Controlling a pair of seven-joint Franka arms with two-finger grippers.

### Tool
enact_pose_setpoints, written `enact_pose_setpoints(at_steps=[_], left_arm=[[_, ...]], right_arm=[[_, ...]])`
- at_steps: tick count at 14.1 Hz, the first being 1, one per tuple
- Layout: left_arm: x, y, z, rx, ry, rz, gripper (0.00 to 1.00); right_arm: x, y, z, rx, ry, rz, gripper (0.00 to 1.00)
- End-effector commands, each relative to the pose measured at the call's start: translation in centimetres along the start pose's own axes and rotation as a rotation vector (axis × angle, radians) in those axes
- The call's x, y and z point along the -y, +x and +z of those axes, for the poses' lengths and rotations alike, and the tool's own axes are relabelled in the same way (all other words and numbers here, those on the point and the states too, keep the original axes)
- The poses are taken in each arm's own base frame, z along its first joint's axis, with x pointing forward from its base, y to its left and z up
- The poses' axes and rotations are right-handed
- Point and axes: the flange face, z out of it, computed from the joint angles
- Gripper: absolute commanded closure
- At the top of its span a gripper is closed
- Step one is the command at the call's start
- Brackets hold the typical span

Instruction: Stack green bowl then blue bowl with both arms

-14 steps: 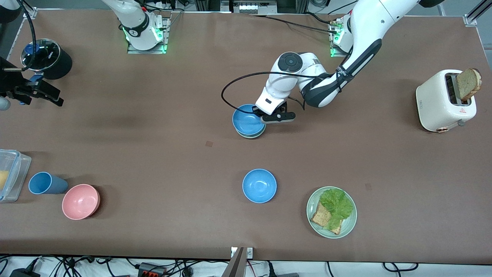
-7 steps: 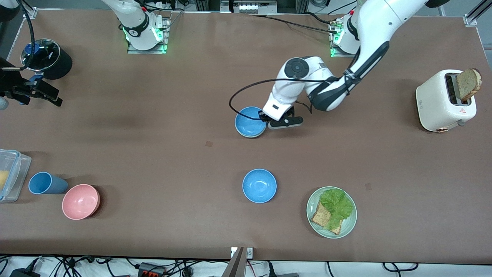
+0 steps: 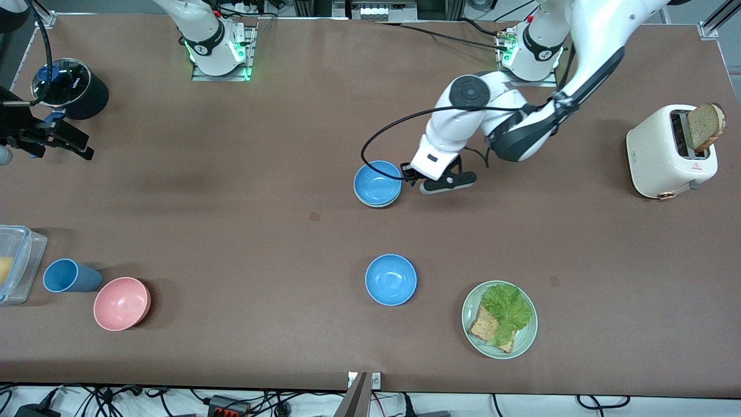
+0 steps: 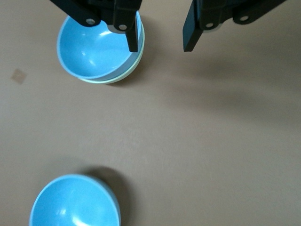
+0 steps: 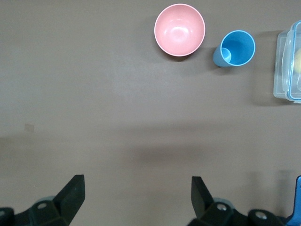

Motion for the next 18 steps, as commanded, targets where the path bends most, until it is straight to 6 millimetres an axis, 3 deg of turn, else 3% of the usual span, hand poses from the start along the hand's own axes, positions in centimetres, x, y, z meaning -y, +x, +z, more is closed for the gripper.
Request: enact_pose_setpoints(at_steps=[1,2,3,4,6,9,11,13,16,18], left_arm=[[1.1,1.5,-2.6,-0.020,-0.014,-0.012,0.43],[1.2,2.5,-3.5,-0.029,-0.006,-0.027,0.31],[1.1,3.0,-4.4,-0.029,0.018,-0.029,0.04],[1.0,3.6,-5.3,-0.031,0.034,-0.013,0.00],[1.5,4.9,-6.8,-0.026,0.073,0.066,0.00],[4.1,8.4,-8.6,0.004,0.078,0.313,0.00],[8.1,12.3,-10.1,0.041,0.058,0.479,0.00],[11.5,14.9,-12.0,0.092,0.034,0.624,0.00],[17.3,16.6,-16.5,0.156,0.082,0.534,0.00],[21.0,17.0,-21.4,0.097,0.081,0.353,0.00]], right_arm=[[-0.1,0.0,-0.5,0.002,-0.011,-0.009,0.00],[0.2,0.0,-0.5,0.002,-0.010,-0.015,0.00],[0.7,0.0,-0.5,0.002,-0.011,-0.023,0.00],[0.6,0.0,-0.5,0.003,-0.011,-0.021,0.00],[0.3,0.0,-0.4,0.005,-0.012,-0.017,0.00],[0.0,0.0,-0.5,0.003,-0.012,-0.011,0.00],[-0.3,0.0,-0.5,0.005,-0.012,-0.006,0.00],[-0.5,-0.1,-0.5,0.003,-0.011,-0.001,0.00],[-0.5,-0.1,-0.6,0.001,-0.008,-0.001,0.00],[-0.5,-0.1,-0.6,0.003,-0.008,-0.006,0.00]])
